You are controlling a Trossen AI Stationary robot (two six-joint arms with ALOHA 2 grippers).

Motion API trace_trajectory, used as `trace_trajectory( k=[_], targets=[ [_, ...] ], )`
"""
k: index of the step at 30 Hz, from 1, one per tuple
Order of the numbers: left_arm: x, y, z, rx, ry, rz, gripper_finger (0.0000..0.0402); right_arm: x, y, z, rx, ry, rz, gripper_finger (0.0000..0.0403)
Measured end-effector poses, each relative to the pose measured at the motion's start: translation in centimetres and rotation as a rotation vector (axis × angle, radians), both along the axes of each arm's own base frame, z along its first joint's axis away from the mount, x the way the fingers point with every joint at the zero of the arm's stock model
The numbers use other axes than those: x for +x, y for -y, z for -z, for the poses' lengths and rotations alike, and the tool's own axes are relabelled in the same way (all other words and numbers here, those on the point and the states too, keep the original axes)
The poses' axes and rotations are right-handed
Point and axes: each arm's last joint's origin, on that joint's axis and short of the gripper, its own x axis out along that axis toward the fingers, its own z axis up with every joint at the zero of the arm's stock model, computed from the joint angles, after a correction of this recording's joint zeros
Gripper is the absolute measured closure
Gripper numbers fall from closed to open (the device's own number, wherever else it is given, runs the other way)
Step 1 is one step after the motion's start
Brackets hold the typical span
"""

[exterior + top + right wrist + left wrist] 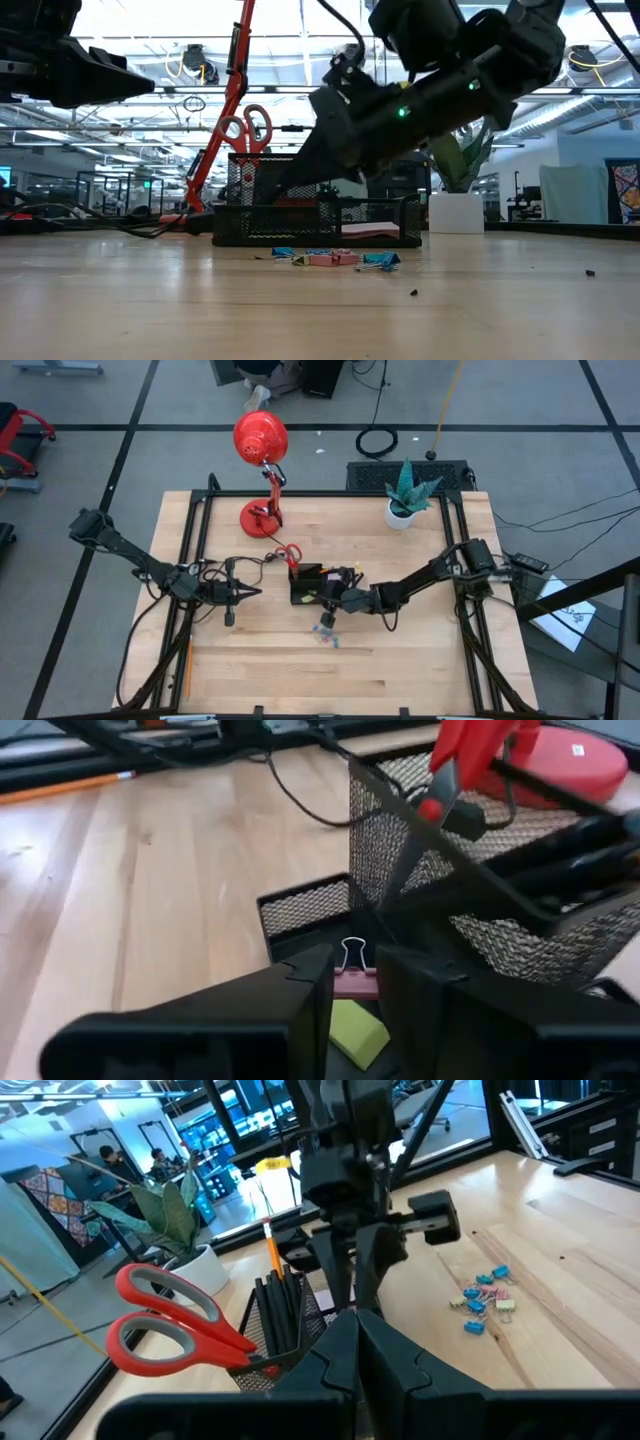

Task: Pick and place office supplies into organizer
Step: Put the pink binder clip into the black desk organizer, then put the blue binder clip into the black desk organizer

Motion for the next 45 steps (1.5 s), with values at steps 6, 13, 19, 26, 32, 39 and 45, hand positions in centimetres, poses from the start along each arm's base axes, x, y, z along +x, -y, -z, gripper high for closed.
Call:
trace_trajectory(
  k=[6, 13, 19, 26, 32, 39, 45],
  targets=[
    [0.0, 0.0, 0.0, 0.006, 0.000, 0.001, 0.0385, 0.9, 0.0, 0.3, -0.004, 0.005, 0.002, 0.0344],
    [0.0, 0.0, 0.0, 0.004, 0.001, 0.001, 0.0385, 1.1, 0.0, 0.1, 0.002, 0.002, -0.014, 0.0343],
    [0.0, 0.0, 0.0, -0.002, 0.001, 0.000, 0.0385, 1.1, 0.2, 0.3, 0.041, -0.003, 0.002, 0.0319],
    [0.0, 0.0, 0.0, -0.009, 0.001, 0.000, 0.0385, 1.0, 0.3, 0.4, 0.060, -0.010, 0.013, 0.0288],
    [0.0, 0.0, 0.0, -0.010, 0.003, -0.001, 0.0385, 1.0, 0.3, 0.4, 0.048, -0.017, 0.007, 0.0287],
    [0.0, 0.0, 0.0, -0.007, -0.002, 0.000, 0.0385, 0.4, -1.2, -2.6, 0.009, 0.018, -0.109, 0.0309],
    [0.0, 0.0, 0.1, -0.016, -0.008, -0.002, 0.0385, -1.6, -4.5, -6.0, -0.081, -0.010, -0.276, 0.0347]
  ],
)
